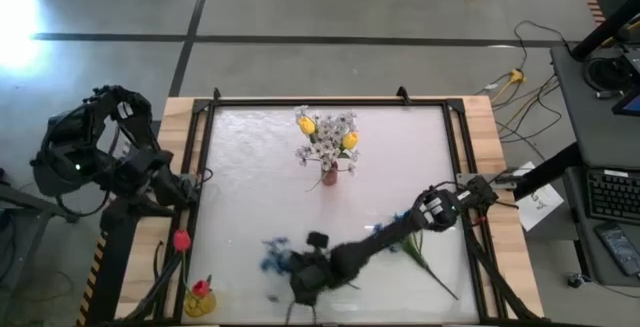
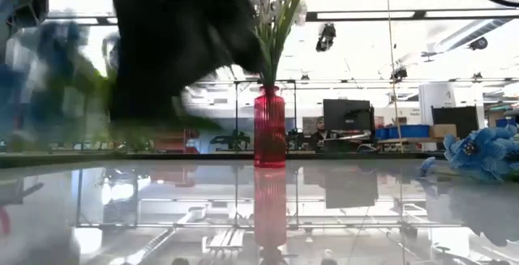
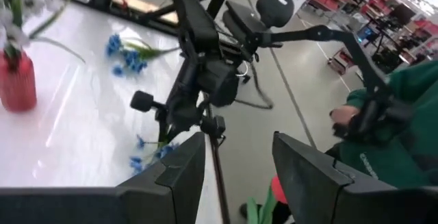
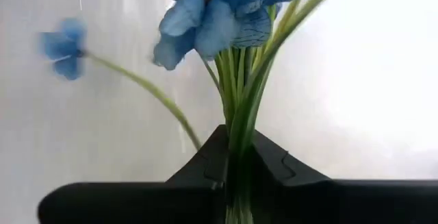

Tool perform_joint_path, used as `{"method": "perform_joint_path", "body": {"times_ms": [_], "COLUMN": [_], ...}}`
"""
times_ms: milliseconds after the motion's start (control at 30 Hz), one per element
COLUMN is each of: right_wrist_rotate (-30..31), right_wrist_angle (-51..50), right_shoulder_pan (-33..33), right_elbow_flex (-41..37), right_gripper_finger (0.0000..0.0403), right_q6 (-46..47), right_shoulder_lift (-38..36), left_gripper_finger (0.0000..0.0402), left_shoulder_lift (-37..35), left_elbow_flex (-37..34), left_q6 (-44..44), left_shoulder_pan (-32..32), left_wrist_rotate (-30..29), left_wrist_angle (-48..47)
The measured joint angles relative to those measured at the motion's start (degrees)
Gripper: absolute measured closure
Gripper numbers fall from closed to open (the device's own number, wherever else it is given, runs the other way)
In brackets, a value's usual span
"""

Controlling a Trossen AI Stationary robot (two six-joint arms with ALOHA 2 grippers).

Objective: Sort flowers into vase by color
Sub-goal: Put the left blue flower into the yellow flower vase

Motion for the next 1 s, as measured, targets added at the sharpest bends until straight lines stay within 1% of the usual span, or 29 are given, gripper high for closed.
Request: {"method": "perform_joint_path", "body": {"times_ms": [133, 233, 300, 400, 533, 600, 700, 800, 900, 933, 1000], "right_wrist_rotate": [2.8, 8.2, 10.5, 10.5, 11.2, 8.8, 3.0, 1.3, -0.5, -1.9, -5.0], "right_wrist_angle": [2.1, 6.2, 9.8, 12.8, 14.3, 15.1, 16.4, 18.3, 21.9, 23.5, 25.9], "right_shoulder_pan": [-2.1, -3.1, -3.8, -5.2, -7.0, -7.8, -8.8, -9.2, -9.5, -9.7, -9.9], "right_elbow_flex": [4.6, 7.8, 9.0, 9.4, 9.4, 9.5, 9.3, 9.2, 9.3, 9.3, 9.3], "right_gripper_finger": [0.0383, 0.0383, 0.0384, 0.0384, 0.0384, 0.0384, 0.0385, 0.0385, 0.0385, 0.0385, 0.0385], "right_q6": [-2.6, -5.7, -9.1, -12.3, -11.6, -11.2, -10.4, -9.4, -10.3, -10.5, -11.0], "right_shoulder_lift": [-6.5, -10.3, -11.8, -13.5, -15.8, -16.0, -15.1, -13.8, -13.0, -12.7, -11.9], "left_gripper_finger": [0.0240, 0.0240, 0.0240, 0.0240, 0.0239, 0.0233, 0.0211, 0.0182, 0.0154, 0.0147, 0.0137], "left_shoulder_lift": [-2.0, -2.7, -2.7, -2.7, -2.2, -1.2, 0.0, 1.6, 3.7, 4.6, 6.3], "left_elbow_flex": [0.0, 0.0, -0.2, -0.2, -0.2, -0.2, -0.3, -0.4, -1.4, -1.8, -2.6], "left_q6": [4.4, 7.3, 9.5, 9.9, 11.6, 12.5, 11.3, 7.4, 3.1, 2.7, 2.6], "left_shoulder_pan": [0.0, 0.0, 0.0, 0.0, 0.0, 0.0, 0.1, 1.2, 4.2, 5.6, 8.8], "left_wrist_rotate": [-0.2, -0.6, -0.7, -0.6, -0.8, -1.1, -1.1, -2.9, -4.4, -3.9, -0.4], "left_wrist_angle": [0.0, -0.2, -0.3, -0.9, -1.1, -1.1, -1.6, -2.7, -3.4, -3.4, -3.5]}}
